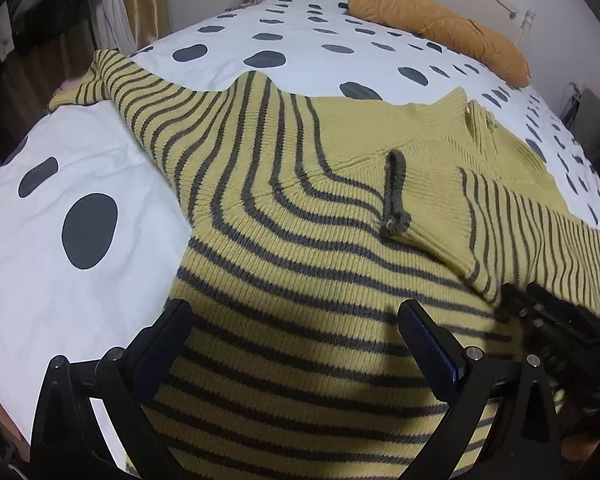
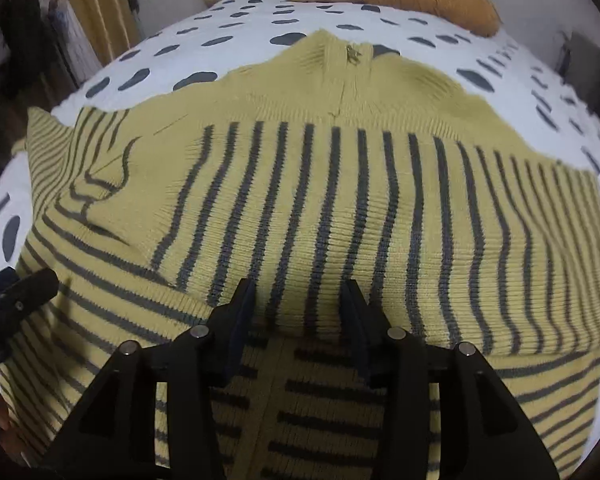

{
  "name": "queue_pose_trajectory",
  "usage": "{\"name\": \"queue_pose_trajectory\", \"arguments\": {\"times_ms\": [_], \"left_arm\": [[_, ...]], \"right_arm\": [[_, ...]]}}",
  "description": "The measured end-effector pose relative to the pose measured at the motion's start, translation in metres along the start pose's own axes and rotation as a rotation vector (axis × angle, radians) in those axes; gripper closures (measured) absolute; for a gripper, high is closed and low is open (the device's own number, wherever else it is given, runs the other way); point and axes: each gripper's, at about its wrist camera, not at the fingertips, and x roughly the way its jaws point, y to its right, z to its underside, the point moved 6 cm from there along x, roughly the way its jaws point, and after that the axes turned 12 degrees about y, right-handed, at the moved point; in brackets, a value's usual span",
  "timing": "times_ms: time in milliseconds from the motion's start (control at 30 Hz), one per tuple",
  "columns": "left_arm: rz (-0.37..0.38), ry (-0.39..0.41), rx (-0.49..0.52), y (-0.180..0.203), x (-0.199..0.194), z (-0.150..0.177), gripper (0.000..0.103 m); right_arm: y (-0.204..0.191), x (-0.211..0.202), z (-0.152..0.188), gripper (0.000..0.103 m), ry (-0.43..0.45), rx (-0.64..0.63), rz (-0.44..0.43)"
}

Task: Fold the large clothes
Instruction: 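Carry the sleeve across the cardigan body and release it with the right gripper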

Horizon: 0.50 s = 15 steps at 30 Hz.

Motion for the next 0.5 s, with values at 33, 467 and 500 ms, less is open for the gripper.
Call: {"name": "queue_pose_trajectory", "arguments": {"times_ms": [33,467,500], "left_arm": [[-0.001,0.001,0.014,0.000,-0.001,0.002,0.000],[0.035,-0.036,0.078,-0.002,-0.012,0.027,0.000],[0.039,-0.035,0.077,-0.004,-0.016,0.028,0.000]], "right_arm": [[-0.002,-0.007,-0.004,0.057,0.010,0.030,-0.020],[-0.013,0.009,-0.013,0.053,-0.034,0.068,-0.006],[-0.015,0.004,-0.015,0.053,-0.027,0.083,-0.016]]}}
